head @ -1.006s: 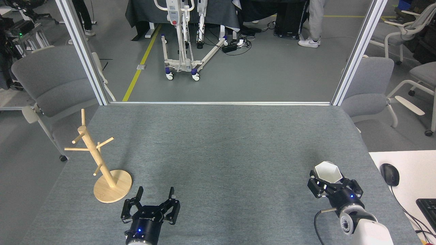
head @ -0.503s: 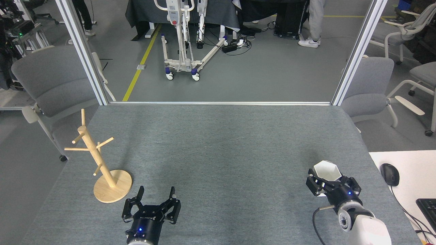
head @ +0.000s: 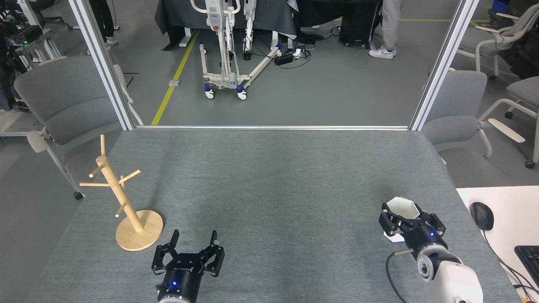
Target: Hang cup on storage rack
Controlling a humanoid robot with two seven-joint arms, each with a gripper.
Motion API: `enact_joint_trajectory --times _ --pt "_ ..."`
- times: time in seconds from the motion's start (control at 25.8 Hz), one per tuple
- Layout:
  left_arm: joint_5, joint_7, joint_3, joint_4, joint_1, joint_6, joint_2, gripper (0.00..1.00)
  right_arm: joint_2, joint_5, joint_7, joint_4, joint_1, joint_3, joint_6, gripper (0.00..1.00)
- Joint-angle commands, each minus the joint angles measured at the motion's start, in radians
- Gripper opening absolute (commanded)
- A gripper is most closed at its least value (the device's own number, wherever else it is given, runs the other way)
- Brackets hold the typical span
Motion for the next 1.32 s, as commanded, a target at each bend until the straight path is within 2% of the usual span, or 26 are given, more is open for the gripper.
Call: enact_joint_trajectory --times 0.0,0.04,0.08,0.23,0.35,0.43,0.85,0.93,1.16,1.28 --pt "0.000 0.000 -0.001 0.003 0.000 0.000 -0.001 1.00 -0.001 0.008 -0.007 0.001 -0.003 0.002 0.000 0.79" --pt "0.000 0.000 -0.001 0.003 0.000 0.000 -0.001 1.00 -0.001 0.013 -0.007 0.001 -0.003 0.002 -0.001 0.73" --pt "0.000 0.000 -0.001 0.003 0.000 0.000 -0.001 0.99 -0.001 0.017 -0.007 0.001 -0.003 0.002 -0.006 0.72" --pt "0.000 -0.001 0.001 0.009 -0.003 -0.002 -0.001 1.00 0.002 0.017 -0.005 0.001 -0.003 0.002 -0.007 0.84" --pt "0.000 0.000 -0.001 0.009 -0.009 -0.002 0.001 1.00 0.004 0.017 -0.007 0.001 -0.003 0.000 -0.007 0.87" --pt "0.000 0.000 -0.001 0.009 -0.009 -0.005 0.001 1.00 0.006 0.017 -0.005 0.001 -0.002 0.000 -0.003 0.93" --pt "0.002 -0.001 -0.004 0.001 -0.011 -0.013 -0.002 1.00 0.007 0.021 -0.007 0.005 0.008 0.000 -0.006 0.95" --pt "0.002 -0.001 -0.007 -0.002 -0.011 -0.013 -0.002 1.00 0.007 0.021 -0.007 0.005 0.008 0.000 -0.009 0.89" --pt "0.002 -0.001 -0.009 -0.006 -0.012 -0.013 -0.002 1.00 0.002 0.022 -0.007 0.005 0.009 0.002 -0.035 0.39" --pt "0.000 -0.001 -0.009 -0.005 -0.011 -0.011 -0.002 1.00 0.001 0.022 -0.007 0.005 0.009 0.000 -0.084 0.26"
